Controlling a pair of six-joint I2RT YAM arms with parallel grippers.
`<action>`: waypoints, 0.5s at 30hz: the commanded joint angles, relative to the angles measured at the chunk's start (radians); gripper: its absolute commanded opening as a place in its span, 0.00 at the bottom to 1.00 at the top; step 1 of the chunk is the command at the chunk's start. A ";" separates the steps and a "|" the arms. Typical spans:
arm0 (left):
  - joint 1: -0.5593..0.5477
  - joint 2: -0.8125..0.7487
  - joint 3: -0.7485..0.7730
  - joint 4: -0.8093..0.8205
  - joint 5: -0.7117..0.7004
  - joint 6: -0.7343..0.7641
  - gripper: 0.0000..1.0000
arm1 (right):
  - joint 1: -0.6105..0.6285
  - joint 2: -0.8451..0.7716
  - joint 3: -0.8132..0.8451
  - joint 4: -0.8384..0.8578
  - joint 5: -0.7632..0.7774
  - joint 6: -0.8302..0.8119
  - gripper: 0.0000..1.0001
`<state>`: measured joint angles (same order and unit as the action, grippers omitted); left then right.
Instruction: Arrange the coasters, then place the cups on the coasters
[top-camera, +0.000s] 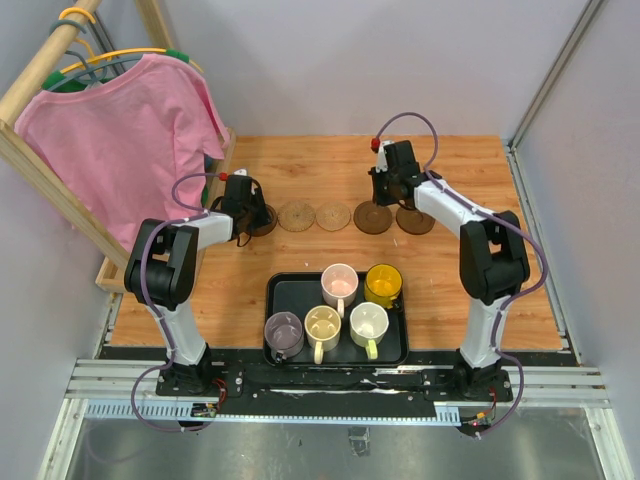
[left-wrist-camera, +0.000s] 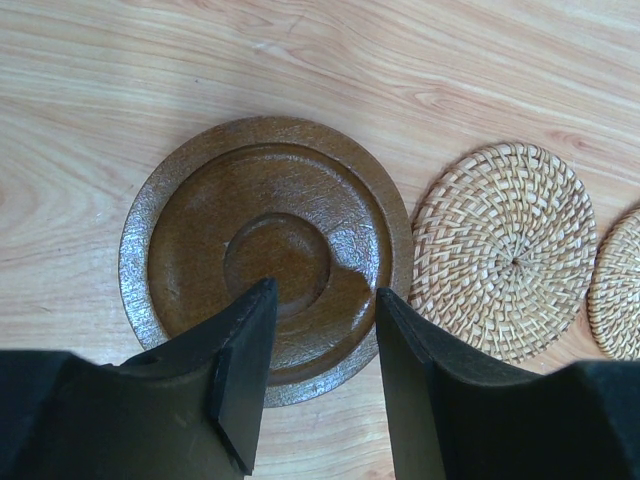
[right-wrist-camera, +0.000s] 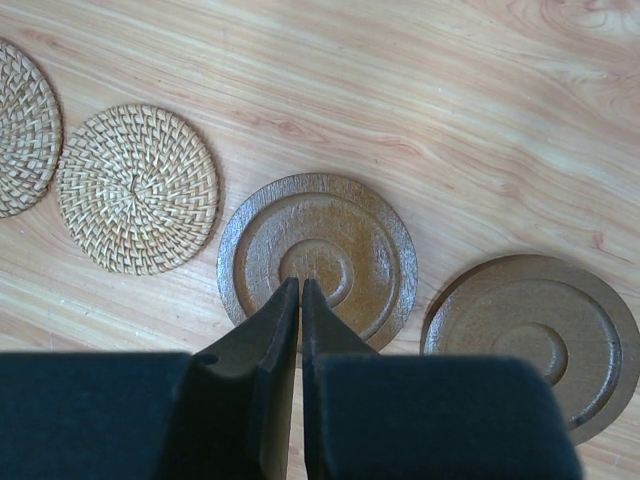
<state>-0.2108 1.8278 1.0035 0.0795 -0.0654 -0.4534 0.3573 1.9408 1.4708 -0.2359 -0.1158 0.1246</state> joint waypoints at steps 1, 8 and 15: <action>0.005 -0.002 0.026 -0.014 -0.008 -0.012 0.49 | 0.000 -0.051 -0.029 0.005 0.003 -0.010 0.06; 0.007 0.018 0.058 -0.030 -0.049 -0.022 0.49 | 0.000 -0.115 -0.093 0.022 0.021 -0.002 0.07; 0.017 0.034 0.070 -0.033 -0.057 -0.024 0.49 | 0.000 -0.164 -0.146 0.037 0.057 -0.006 0.07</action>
<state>-0.2054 1.8385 1.0466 0.0544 -0.0998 -0.4728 0.3573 1.8164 1.3518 -0.2249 -0.0959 0.1257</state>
